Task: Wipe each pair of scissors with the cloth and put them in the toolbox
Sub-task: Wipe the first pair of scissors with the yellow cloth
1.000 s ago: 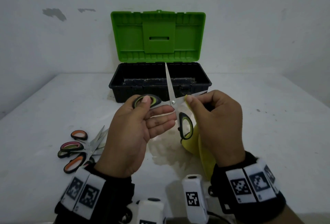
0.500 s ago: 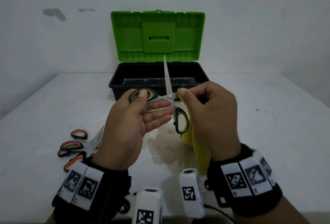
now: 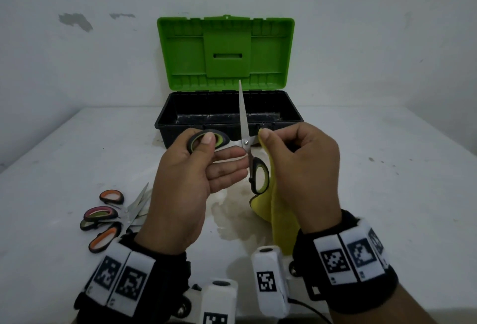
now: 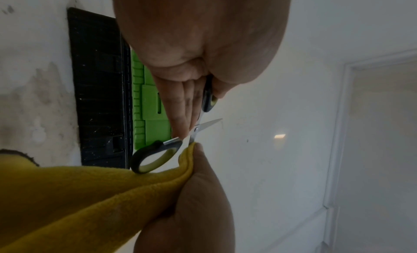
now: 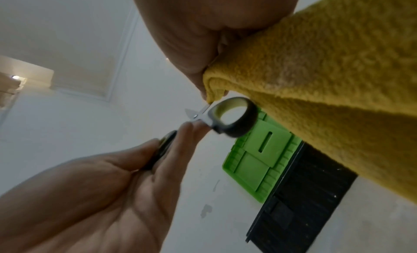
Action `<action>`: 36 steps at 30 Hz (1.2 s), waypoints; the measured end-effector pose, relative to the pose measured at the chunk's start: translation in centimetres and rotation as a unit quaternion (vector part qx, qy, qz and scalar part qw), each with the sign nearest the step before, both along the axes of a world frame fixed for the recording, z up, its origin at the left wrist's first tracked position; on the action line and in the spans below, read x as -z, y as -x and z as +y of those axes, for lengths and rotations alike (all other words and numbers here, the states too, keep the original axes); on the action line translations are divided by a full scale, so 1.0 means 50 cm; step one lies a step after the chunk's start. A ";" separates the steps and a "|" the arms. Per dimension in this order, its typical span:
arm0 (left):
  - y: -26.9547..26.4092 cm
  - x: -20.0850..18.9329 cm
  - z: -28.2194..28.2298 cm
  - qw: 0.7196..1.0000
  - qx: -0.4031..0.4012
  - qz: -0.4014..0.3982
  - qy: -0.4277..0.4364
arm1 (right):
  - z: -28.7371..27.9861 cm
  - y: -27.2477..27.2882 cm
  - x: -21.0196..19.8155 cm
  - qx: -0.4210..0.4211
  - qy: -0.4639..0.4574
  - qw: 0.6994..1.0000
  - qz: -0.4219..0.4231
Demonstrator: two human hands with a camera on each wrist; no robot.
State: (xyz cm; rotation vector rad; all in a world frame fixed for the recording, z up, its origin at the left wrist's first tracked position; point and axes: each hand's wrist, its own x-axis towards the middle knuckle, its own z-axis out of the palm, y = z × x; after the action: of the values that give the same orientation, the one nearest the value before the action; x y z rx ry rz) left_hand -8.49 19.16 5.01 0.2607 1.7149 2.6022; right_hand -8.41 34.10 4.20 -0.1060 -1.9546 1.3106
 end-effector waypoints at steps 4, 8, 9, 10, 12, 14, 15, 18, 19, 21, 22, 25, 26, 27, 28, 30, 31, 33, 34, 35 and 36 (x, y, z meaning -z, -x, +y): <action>0.000 0.005 0.000 1.000 -0.005 -0.002 -0.001 | -0.002 0.002 0.006 0.002 0.009 1.000 0.004; -0.001 0.006 -0.001 1.000 -0.001 0.000 -0.005 | -0.016 -0.004 0.012 -0.020 0.008 1.000 0.000; -0.001 0.006 -0.001 1.000 0.000 0.000 -0.005 | -0.007 0.001 0.013 -0.007 0.011 1.000 0.002; 0.000 0.007 -0.002 1.000 -0.001 0.000 -0.004 | 0.004 0.006 0.014 0.010 0.015 1.000 0.003; 0.000 0.009 -0.003 1.000 -0.005 0.002 0.002 | 0.020 0.014 0.016 0.027 0.031 0.999 0.000; 0.001 0.011 -0.003 1.000 -0.007 0.006 0.005 | 0.018 0.012 0.018 0.021 0.031 0.999 0.000; 0.002 0.011 -0.003 1.000 -0.005 0.009 0.006 | 0.010 0.009 0.019 0.012 0.025 1.000 0.002; 0.003 0.012 -0.003 1.000 0.000 0.017 0.008 | -0.005 -0.001 0.019 -0.016 0.015 1.000 0.008; 0.003 0.013 -0.004 1.000 0.001 0.018 0.006 | -0.001 0.000 0.019 -0.014 0.016 1.000 0.010; 0.004 0.015 -0.006 1.000 0.000 0.017 0.006 | 0.019 0.008 0.020 0.001 0.028 1.000 0.003; 0.004 0.018 -0.007 1.000 -0.003 0.016 0.008 | 0.031 0.014 0.021 0.011 0.035 0.999 -0.006; 0.007 0.023 -0.009 1.000 -0.011 0.007 0.013 | 0.063 0.030 0.027 0.028 0.039 0.998 -0.033; 0.009 0.025 -0.009 1.000 -0.015 0.000 0.014 | 0.071 0.033 0.028 0.031 0.038 0.998 -0.040; 0.010 0.025 -0.009 1.000 -0.017 -0.008 0.012 | 0.078 0.036 0.030 0.035 0.040 0.998 -0.044; 0.012 0.026 -0.010 1.000 -0.017 -0.017 0.007 | 0.085 0.037 0.031 0.039 0.044 0.997 -0.046; 0.015 0.026 -0.011 0.999 -0.017 -0.033 -0.006 | 0.095 0.035 0.030 0.049 0.051 0.997 -0.040; 0.017 0.025 -0.012 0.999 -0.018 -0.041 -0.012 | 0.095 0.032 0.028 0.051 0.049 0.997 -0.034; 0.021 0.026 -0.013 0.998 -0.018 -0.056 -0.024 | 0.080 0.022 0.023 0.042 0.031 0.998 -0.021; 0.023 0.027 -0.013 0.997 -0.016 -0.065 -0.029 | 0.065 0.017 0.021 0.030 0.018 0.999 -0.015; 0.023 0.027 -0.012 0.997 -0.014 -0.073 -0.034 | 0.048 0.011 0.021 0.014 0.004 1.000 -0.009; 0.023 0.027 -0.010 0.996 -0.012 -0.082 -0.037 | 0.031 0.007 0.024 -0.003 -0.015 1.000 -0.001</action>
State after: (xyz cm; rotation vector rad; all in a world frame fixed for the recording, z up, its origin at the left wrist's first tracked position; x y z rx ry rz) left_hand -9.64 18.66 3.63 0.0268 1.5803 2.6243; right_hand -8.77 35.67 3.00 -0.0870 -1.9775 1.2856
